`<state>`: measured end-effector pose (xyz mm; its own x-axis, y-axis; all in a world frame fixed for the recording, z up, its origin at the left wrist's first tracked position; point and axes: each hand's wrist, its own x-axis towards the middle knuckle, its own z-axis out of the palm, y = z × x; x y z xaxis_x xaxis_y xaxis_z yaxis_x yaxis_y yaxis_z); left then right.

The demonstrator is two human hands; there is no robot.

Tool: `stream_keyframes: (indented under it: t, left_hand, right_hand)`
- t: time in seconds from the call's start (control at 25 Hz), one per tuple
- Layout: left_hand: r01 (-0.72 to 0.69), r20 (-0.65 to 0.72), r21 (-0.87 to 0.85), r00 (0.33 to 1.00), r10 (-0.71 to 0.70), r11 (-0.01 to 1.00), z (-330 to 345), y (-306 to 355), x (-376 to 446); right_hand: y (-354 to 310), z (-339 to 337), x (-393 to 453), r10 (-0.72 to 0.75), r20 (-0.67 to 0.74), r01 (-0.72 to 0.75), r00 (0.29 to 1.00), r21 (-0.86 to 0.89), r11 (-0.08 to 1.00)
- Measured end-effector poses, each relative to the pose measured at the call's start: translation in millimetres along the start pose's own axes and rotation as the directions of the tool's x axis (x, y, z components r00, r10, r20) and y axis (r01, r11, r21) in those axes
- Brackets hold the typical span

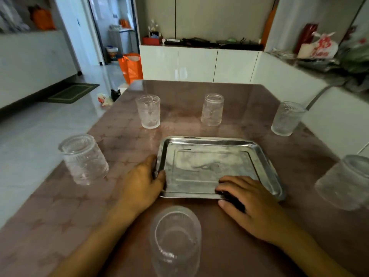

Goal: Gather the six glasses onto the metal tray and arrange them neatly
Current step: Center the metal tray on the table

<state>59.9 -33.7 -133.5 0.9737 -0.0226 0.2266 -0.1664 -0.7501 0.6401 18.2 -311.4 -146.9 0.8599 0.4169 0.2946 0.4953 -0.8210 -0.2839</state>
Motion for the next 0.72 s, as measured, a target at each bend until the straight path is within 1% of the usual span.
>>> stream_keyframes:
  t: [0.08, 0.28, 0.36, 0.44, 0.48, 0.52, 0.56, 0.6, 0.64, 0.68, 0.72]
  left_hand:
    - [0.023, 0.005, -0.017, 1.0, -0.023, 1.0, -0.6, -2.2, -4.1]
    - [0.068, 0.01, -0.053, 0.998, -0.067, 0.996, -6.1, 3.3, -12.4]
    - [0.075, 0.013, -0.071, 0.997, -0.074, 0.995, -7.4, 4.6, -12.3]
    - [0.089, 0.023, -0.083, 0.996, -0.088, 0.993, -7.4, 5.3, -12.8]
    - [0.093, 0.026, -0.096, 0.996, -0.091, 0.991, -7.1, 6.0, -12.4]
    - [0.094, 0.024, -0.107, 0.995, -0.092, 0.99, -6.6, 6.0, -11.5]
    - [0.093, 0.015, -0.113, 0.996, -0.092, 0.989, -6.0, 5.7, -10.2]
    - [0.092, 0.002, -0.115, 0.996, -0.092, 0.989, -5.6, 5.4, -9.0]
    - [0.09, -0.01, -0.118, 0.996, -0.092, 0.989, -5.4, 4.9, -8.1]
    - [0.088, -0.018, -0.117, 0.996, -0.091, 0.989, -5.4, 4.9, -8.2]
    - [0.085, -0.021, -0.108, 0.996, -0.088, 0.99, -5.3, 4.7, -8.0]
  right_hand:
    - [-2.7, -2.2, -0.6, -0.01, 0.008, 0.01, 1.0, -0.011, 1.0]
    - [-12.4, -7.6, -8.9, -0.035, -0.045, 0.036, 0.998, 0.026, 0.999]
    - [-15.1, -11.4, -8.7, -0.007, -0.102, 0.012, 0.995, 0.048, 0.999]
    - [-20.5, -18.1, -15.2, 0.043, -0.227, -0.001, 0.973, 0.181, 0.983]
    - [-26.9, -21.5, -21.6, 0.061, -0.25, 0.014, 0.966, 0.291, 0.957]
    - [-36.6, -24.7, -28.1, 0.062, -0.202, 0.027, 0.977, 0.409, 0.912]
    - [-50.2, -26.0, -34.1, 0.029, -0.091, 0.024, 0.995, 0.532, 0.847]
    - [-66.6, -25.0, -38.1, -0.032, 0.044, -0.003, 0.999, 0.632, 0.775]
    - [-82.3, -21.1, -40.0, -0.084, 0.153, -0.045, 0.985, 0.687, 0.725]
    - [-96.0, -15.6, -40.3, -0.096, 0.21, -0.085, 0.973, 0.713, 0.696]
    - [-107.9, -10.5, -38.2, -0.082, 0.231, -0.117, 0.969, 0.728, 0.675]
